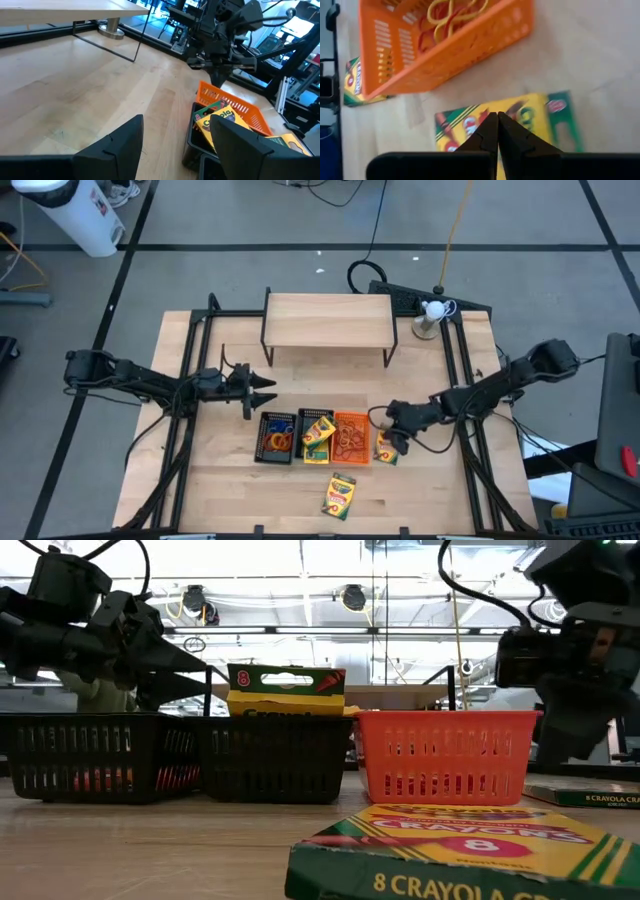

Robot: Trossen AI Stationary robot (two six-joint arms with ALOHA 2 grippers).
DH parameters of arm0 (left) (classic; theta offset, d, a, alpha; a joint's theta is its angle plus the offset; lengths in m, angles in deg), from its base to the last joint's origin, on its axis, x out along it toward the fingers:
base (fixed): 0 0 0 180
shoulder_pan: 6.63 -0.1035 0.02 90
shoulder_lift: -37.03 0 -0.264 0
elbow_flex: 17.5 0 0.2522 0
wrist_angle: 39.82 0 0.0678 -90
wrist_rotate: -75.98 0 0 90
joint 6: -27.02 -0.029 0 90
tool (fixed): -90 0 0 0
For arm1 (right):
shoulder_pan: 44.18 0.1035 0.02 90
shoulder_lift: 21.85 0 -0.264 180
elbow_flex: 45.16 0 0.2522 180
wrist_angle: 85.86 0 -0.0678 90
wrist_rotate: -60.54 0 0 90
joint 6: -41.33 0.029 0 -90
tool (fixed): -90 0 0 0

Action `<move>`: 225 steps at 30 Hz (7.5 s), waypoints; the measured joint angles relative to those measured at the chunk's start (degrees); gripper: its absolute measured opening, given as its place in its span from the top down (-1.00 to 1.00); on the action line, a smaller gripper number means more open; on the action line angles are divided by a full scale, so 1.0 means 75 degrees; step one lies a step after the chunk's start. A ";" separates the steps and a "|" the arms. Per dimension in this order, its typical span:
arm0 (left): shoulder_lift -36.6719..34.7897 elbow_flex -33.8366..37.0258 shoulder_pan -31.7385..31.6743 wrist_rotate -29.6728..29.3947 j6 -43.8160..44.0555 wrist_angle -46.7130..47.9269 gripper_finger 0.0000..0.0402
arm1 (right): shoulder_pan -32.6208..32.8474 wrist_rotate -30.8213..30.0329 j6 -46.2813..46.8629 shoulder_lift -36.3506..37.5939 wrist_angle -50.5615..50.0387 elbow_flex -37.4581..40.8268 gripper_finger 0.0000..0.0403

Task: Pick & Place Office Desk Supplies
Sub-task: Put the crayon box into the right black bin

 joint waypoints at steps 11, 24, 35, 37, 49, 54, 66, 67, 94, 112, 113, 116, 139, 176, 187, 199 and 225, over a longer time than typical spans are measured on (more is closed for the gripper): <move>0.0000 0.0000 0.0000 0.0000 0.0000 -0.0006 -0.14 | -0.1056 0.0712 -0.0938 0.0734 -0.1655 0.0000 0.67; 0.0000 0.0000 0.0000 -0.0012 -0.0079 -0.0009 -0.14 | -0.1225 0.1018 -0.0939 0.0704 -0.1633 0.0000 -0.06; 0.0000 0.0000 0.0000 -0.0012 -0.0012 -0.0009 -0.14 | -0.0920 0.1024 -0.0886 0.0682 -0.1418 0.0000 -0.04; 0.0000 0.0000 0.0000 -0.0012 0.0003 -0.0009 -0.14 | -0.0836 0.1023 -0.0826 0.0635 -0.1417 0.0000 -0.02; 0.0000 0.0001 0.0000 -0.0009 0.0090 -0.0009 -0.14 | -0.0198 0.0397 -0.0509 0.0141 -0.1375 -0.0012 -0.01; 0.0000 0.0000 0.0000 -0.0009 0.0079 -0.0008 -0.14 | 0.0281 -0.0418 -0.0673 0.0122 -0.1374 -0.0011 0.00; 0.0000 0.0000 0.0000 -0.0159 -0.0079 -0.0006 -0.14 | 0.1182 -0.2549 -0.0875 -0.0343 0.0585 0.0588 0.00; 0.0000 0.0000 0.0000 -0.0264 -0.0080 -0.0006 -0.14 | 0.1178 -0.2605 -0.0819 -0.0440 0.0944 0.0733 0.00; 0.0002 0.0000 0.0000 -0.0526 0.0029 0.0002 -0.14 | 0.1247 -0.2503 -0.0940 -0.1140 0.2544 0.1944 0.19; 0.0000 0.0000 0.0001 -0.0530 0.0163 0.0008 -0.14 | 0.1212 -0.2197 -0.0037 -0.1137 0.1620 0.1926 0.99; 0.0001 0.0000 0.0000 -0.0530 0.0165 0.0008 -0.14 | 0.1212 -0.2252 0.0011 -0.1137 0.1656 0.1929 0.99; 0.0000 0.0000 0.0002 -0.0533 0.0169 0.0009 -0.14 | 0.1211 -0.2387 -0.0286 -0.1087 0.2006 0.1969 1.00; 0.0000 0.0000 0.0003 -0.0539 0.0206 0.0020 -0.14 | 0.1183 -0.3414 -0.1831 0.2041 0.2273 0.1948 1.00; 0.0000 0.0000 0.0003 -0.0944 0.0198 0.0020 -0.14 | 0.1177 -0.2978 -0.3099 0.3334 0.3941 0.1868 1.00; 0.0003 0.0000 0.0006 -0.0933 0.0332 0.0023 -0.14 | 0.0245 -0.1918 -0.3727 0.0329 0.4025 -0.0635 1.00; 0.0003 0.0001 0.0015 -0.0915 0.0655 0.0570 -0.14 | -0.1115 -0.0361 -0.3067 -0.2282 0.4857 -0.2214 1.00; 0.0003 0.0000 0.0016 -0.0108 0.1189 0.0859 -0.14 | -0.1222 0.0425 -0.2738 -0.3612 0.4771 -0.3459 0.56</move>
